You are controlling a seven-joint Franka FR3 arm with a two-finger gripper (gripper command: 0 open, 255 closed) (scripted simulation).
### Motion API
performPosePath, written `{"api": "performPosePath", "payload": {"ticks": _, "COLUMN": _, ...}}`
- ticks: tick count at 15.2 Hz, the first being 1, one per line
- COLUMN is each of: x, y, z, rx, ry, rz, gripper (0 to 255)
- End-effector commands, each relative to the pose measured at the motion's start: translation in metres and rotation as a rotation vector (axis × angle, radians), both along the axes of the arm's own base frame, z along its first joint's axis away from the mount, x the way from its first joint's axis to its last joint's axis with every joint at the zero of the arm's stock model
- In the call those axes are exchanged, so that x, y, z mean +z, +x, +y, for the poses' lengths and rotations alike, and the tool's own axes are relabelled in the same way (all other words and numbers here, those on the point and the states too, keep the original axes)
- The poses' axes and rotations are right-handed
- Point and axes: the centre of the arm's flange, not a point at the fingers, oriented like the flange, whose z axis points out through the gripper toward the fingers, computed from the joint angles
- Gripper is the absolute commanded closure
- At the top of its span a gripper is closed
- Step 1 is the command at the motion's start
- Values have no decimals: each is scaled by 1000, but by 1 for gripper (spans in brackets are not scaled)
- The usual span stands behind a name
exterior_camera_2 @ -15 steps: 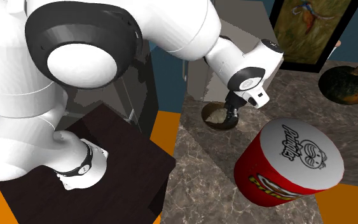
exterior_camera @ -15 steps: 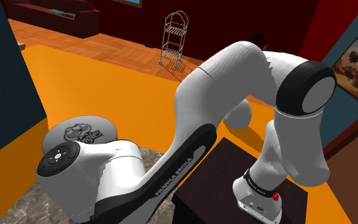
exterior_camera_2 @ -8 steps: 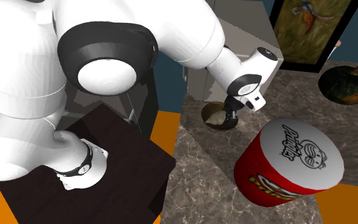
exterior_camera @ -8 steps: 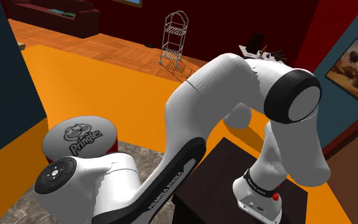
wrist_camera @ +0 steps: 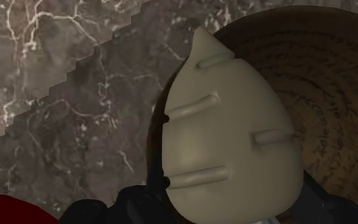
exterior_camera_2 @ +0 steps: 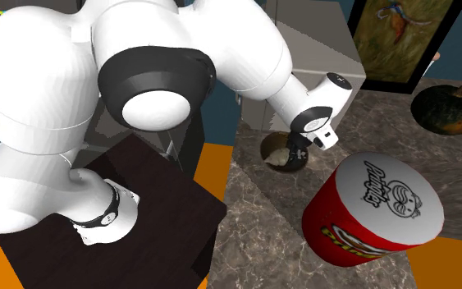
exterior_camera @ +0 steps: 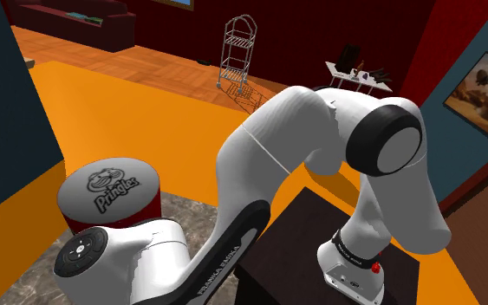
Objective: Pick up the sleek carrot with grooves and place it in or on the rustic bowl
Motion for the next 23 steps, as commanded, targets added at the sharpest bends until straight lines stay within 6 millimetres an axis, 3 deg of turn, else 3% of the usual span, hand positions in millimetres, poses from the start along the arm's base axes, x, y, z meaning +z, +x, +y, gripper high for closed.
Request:
{"api": "performPosePath", "payload": {"ticks": 1, "x": -1, "y": 0, "z": 0, "rx": 0, "ry": 0, "rz": 0, "gripper": 255}}
{"api": "performPosePath", "payload": {"ticks": 5, "x": -1, "y": 0, "z": 0, "rx": 0, "ry": 0, "rz": 0, "gripper": 255}}
{"api": "performPosePath", "payload": {"ticks": 6, "x": -1, "y": 0, "z": 0, "rx": 0, "ry": 0, "rz": 0, "gripper": 0}}
{"api": "performPosePath", "payload": {"ticks": 11, "x": -1, "y": 0, "z": 0, "rx": 0, "ry": 0, "rz": 0, "gripper": 0}}
{"api": "performPosePath", "payload": {"ticks": 15, "x": 49, "y": 6, "z": 5, "rx": 0, "ry": 0, "rz": 0, "gripper": 0}}
{"api": "performPosePath", "payload": {"ticks": 23, "x": 49, "y": 6, "z": 5, "rx": 0, "ry": 0, "rz": 0, "gripper": 0}}
